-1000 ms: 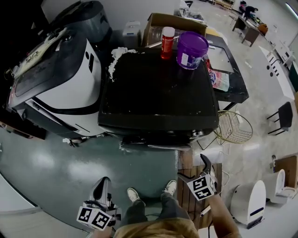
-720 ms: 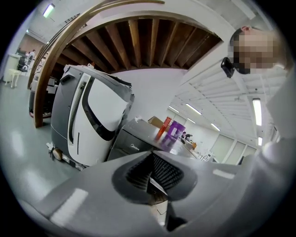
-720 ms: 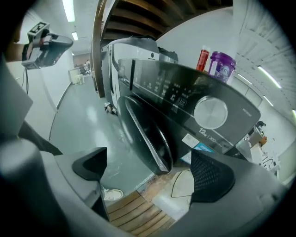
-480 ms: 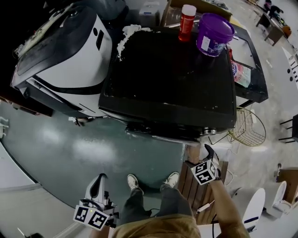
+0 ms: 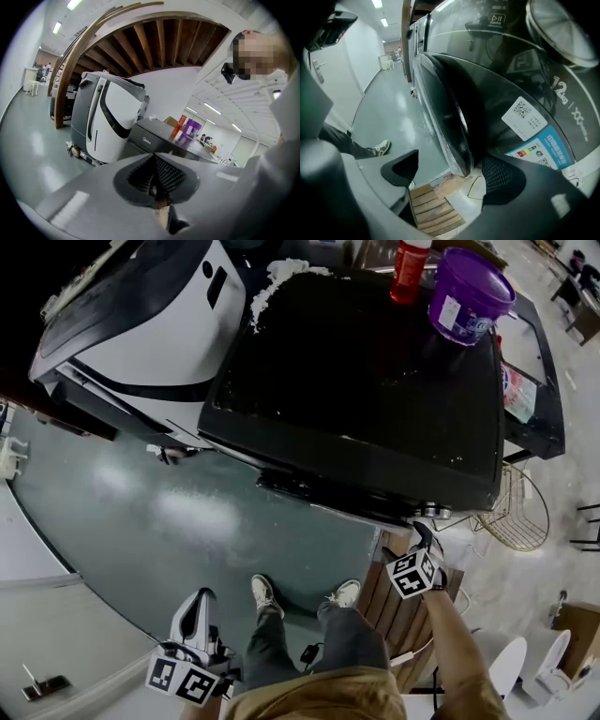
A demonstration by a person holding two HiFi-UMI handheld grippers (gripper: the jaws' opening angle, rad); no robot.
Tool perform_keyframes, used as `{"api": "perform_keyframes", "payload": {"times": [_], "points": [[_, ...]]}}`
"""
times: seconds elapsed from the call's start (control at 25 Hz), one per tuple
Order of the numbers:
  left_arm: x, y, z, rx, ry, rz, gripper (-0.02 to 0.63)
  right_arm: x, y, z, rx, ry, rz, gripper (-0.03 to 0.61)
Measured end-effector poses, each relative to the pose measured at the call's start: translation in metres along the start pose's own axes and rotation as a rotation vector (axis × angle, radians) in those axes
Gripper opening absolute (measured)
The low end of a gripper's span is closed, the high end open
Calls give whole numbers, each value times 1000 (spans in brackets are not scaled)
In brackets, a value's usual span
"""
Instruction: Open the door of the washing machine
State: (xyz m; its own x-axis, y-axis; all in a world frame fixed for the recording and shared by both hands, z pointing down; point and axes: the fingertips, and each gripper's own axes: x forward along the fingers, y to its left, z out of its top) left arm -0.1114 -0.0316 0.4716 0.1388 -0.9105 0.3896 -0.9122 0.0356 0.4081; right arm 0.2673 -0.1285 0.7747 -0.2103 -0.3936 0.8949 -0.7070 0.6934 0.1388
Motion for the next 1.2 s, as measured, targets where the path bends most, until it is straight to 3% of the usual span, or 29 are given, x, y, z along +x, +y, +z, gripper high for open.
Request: {"api": "perform_keyframes", "payload": {"times": [0.28,0.44,0.68,0.96,1.2], "points": [[-7,5,-5,-24,-14,32,60,17,-8,-1,-64,55,-11,347],[-9,16,-1,-34,-19,41,60,23,-6,1,-70,129,-31,328],[-10,32,-5,-56,-2,45,60,24,-22,2,-80,225,-130,158],[-9,38,-14,-65,20,30,60,31,-27,-7,-123,326,-204,158],[-17,38,-20,-68,31,26,60,32,-25,-12,-126,368,-199,155]]}}
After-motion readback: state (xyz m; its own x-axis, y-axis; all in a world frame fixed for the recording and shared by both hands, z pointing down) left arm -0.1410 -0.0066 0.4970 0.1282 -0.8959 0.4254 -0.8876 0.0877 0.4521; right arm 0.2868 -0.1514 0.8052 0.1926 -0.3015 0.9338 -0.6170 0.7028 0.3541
